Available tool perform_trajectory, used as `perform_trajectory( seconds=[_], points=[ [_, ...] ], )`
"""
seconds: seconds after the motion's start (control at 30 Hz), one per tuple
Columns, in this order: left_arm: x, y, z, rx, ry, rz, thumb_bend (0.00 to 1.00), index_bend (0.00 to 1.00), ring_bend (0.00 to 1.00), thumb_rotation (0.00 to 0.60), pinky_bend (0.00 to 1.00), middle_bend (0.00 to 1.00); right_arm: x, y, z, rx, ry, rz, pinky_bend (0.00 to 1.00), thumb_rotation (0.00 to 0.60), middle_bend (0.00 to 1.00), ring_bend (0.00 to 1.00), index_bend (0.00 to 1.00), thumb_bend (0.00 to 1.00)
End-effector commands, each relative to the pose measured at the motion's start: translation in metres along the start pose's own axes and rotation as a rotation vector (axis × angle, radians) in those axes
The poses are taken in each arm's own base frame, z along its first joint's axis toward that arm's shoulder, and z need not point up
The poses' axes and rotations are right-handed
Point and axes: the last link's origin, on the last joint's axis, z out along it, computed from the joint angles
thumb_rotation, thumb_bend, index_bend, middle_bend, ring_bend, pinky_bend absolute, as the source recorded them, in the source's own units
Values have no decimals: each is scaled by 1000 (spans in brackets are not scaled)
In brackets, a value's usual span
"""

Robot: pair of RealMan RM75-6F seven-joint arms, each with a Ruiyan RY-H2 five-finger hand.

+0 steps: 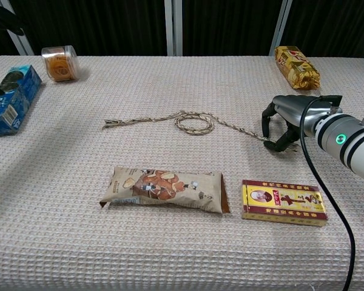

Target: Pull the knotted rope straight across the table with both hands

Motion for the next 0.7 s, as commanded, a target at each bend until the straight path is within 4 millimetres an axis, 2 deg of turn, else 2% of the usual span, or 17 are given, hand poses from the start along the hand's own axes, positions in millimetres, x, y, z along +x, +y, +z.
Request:
perform_trajectory(
  seconds=[0.03, 0.23, 0.43, 0.57, 0.7],
  points=[
    [0, 0, 0, 0, -1, 1, 134, 191, 163, 600, 179, 206, 0, 0, 0, -3, 5, 1, 166, 600, 269, 98, 559, 321],
    [-2, 0, 0, 0, -10, 3, 134, 191, 163, 600, 179, 206, -2, 0, 2, -8, 2, -7, 161, 600, 272, 98, 581, 361],
    [-1, 0, 1, 5, -15, 11, 134, 197, 163, 600, 178, 206, 4, 2, 3, -7, 18, -18, 158, 600, 277, 98, 596, 445],
    [-2, 4, 8, 10, -33, 17, 133, 278, 163, 600, 179, 206, 21, 8, 4, -7, 63, -64, 157, 600, 279, 98, 600, 459],
    [-8, 22, 33, -3, -64, -29, 132, 350, 163, 600, 179, 206, 51, 19, 5, -17, 136, -165, 151, 600, 281, 98, 606, 460]
  ],
)
